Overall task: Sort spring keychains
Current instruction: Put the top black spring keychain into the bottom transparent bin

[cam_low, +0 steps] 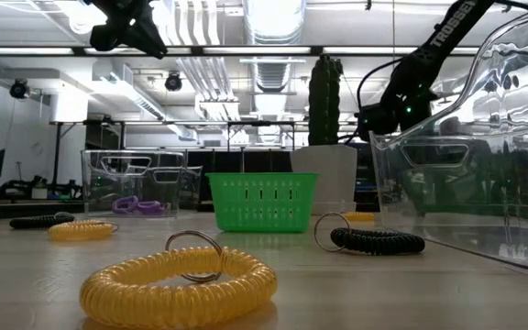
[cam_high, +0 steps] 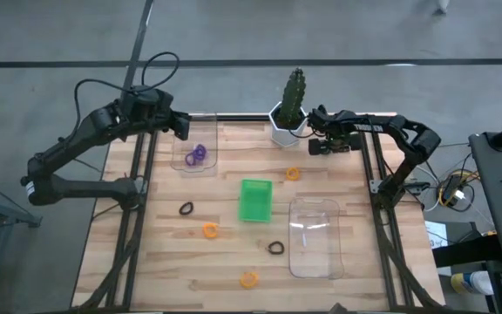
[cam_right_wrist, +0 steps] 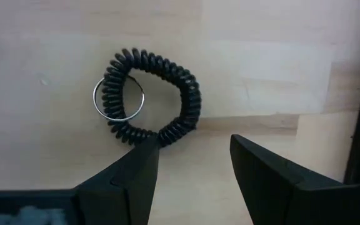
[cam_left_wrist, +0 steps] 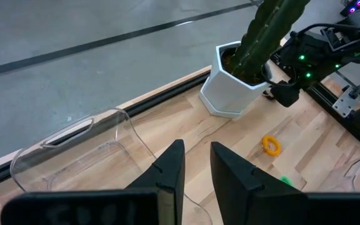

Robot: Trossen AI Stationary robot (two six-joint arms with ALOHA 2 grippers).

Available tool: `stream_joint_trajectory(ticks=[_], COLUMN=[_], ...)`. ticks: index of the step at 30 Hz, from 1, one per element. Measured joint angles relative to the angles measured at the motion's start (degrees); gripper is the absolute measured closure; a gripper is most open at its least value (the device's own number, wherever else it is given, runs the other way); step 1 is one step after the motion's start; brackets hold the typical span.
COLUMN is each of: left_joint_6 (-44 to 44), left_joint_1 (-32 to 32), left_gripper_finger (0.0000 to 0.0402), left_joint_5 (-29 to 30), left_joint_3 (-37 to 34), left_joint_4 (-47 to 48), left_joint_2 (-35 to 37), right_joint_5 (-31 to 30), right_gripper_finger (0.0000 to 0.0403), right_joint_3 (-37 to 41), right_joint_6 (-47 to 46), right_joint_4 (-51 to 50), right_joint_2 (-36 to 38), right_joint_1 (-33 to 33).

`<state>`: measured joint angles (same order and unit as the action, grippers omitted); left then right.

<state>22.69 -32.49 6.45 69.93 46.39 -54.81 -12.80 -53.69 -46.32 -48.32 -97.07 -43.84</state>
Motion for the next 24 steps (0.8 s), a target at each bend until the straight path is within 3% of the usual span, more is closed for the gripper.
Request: stream_joint_trajectory(ticks=[4,9,15,24], left_joint_6=[0.00,0.00,0.03,0.44], left_joint_1=[0.00,0.04,0.04,0.04], left_gripper_finger=[0.0333,0.0333,0.0333,0.0333], left_joint_5=[-0.01,-0.01,-0.01,-0.03], left_joint_3=[0.00,0.00,0.00,0.00], left_joint_4=[0.00,0.00,-0.03,-0.07], left_joint_2=[0.00,0.00,0.00,0.00], right_joint_5=[-0.44,3.32,-0.71,-0.81], right_gripper_finger=[0.0207,0.0207,0.0207,0.0207], right_joint_3=[0.04,0.21,0.22,0.46], right_joint_6=[0.43,3.58,2.97,2.82], right_joint_4=[-0.34,-0.67,0.91,1.84], right_joint_2=[-0.13,3.23,6.72,1.20], right_joint_1=[-0.01,-0.04,-0.29,-0.81])
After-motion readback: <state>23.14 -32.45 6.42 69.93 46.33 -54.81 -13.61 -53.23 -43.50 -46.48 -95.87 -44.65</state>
